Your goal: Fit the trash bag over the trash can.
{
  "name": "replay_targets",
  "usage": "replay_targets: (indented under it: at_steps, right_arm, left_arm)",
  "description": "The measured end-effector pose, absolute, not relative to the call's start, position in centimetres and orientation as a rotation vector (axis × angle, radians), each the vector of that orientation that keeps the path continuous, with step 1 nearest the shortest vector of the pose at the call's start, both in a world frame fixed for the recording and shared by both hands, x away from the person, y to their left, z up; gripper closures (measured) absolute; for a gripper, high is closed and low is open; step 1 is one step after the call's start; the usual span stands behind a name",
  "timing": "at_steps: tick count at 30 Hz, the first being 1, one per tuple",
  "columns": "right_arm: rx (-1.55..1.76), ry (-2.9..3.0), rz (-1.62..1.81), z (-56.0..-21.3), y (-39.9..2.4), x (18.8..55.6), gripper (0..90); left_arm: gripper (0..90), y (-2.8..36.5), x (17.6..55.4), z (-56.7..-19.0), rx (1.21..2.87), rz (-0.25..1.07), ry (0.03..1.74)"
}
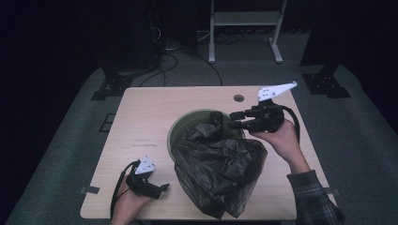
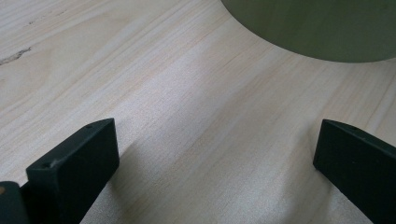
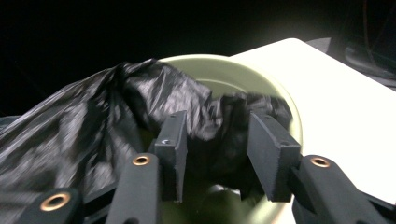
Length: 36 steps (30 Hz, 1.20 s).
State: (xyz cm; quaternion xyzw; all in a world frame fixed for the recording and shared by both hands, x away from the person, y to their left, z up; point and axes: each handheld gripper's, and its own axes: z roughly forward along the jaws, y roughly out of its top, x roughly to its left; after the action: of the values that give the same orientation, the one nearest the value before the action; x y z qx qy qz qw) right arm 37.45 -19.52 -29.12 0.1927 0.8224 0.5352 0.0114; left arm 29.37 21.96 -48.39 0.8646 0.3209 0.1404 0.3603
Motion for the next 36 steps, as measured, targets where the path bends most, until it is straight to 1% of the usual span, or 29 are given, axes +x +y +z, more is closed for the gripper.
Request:
replay_targets:
  at_steps: [9,14,15,17,19,21,27,36]
  right_arm:
    - [0.587,2.552,1.663,-30.2,-23.2,33.2,54.7]
    - [0.624,2.555,1.695,-31.5,-24.6,32.6,53.6]
    - [0.637,2.558,1.697,-31.7,-24.7,32.7,56.1]
    - [0.631,2.585,1.690,-32.1,-24.8,32.7,68.2]
    - [0.605,2.594,1.689,-32.4,-24.7,32.6,82.7]
    - [0.588,2.582,1.682,-32.4,-24.7,32.4,89.7]
    - [0.605,2.509,1.688,-31.5,-24.5,33.3,90.0]
    - [0.676,2.470,1.611,-30.1,-22.2,37.8,90.0]
  left_arm:
    - [0.0,22.0,29.4,-48.4,2.229,0.362,0.827]
    - [0.0,22.0,29.4,-48.4,2.228,0.362,0.828]
    - [0.0,22.0,29.4,-48.4,2.228,0.362,0.828]
    - [0.0,22.0,29.4,-48.4,2.228,0.362,0.828]
    - [0.0,22.0,29.4,-48.4,2.228,0.362,0.828]
    - [0.0,22.0,29.4,-48.4,2.228,0.362,0.828]
    - [0.0,22.0,29.4,-48.4,2.230,0.361,0.828]
    - [0.0,22.0,29.4,-48.4,2.229,0.362,0.829]
